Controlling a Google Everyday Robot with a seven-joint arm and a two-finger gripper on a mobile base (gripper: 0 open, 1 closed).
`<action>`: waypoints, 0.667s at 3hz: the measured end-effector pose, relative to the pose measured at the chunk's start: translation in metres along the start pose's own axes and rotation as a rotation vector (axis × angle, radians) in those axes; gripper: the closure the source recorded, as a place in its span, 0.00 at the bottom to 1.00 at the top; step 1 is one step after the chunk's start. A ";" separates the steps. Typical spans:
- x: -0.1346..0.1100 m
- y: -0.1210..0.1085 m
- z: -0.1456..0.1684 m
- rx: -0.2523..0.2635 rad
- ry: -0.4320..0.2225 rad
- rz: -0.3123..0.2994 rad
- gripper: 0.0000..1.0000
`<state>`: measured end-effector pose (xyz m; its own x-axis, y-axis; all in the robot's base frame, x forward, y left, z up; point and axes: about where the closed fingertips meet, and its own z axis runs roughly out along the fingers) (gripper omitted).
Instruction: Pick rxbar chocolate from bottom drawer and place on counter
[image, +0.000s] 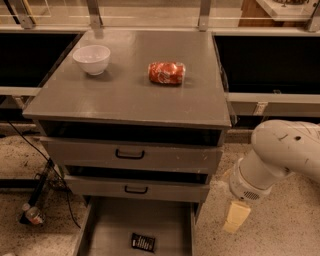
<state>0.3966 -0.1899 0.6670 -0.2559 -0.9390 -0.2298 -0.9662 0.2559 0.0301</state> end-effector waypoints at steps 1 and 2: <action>0.008 0.005 0.029 -0.055 0.008 0.013 0.00; 0.008 0.005 0.035 -0.053 0.018 0.016 0.00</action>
Offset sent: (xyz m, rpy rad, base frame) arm -0.0046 -0.0001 -0.0230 0.0084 0.0472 0.0006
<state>0.3904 -0.1882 0.6317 -0.2712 -0.9390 -0.2116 -0.9622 0.2587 0.0852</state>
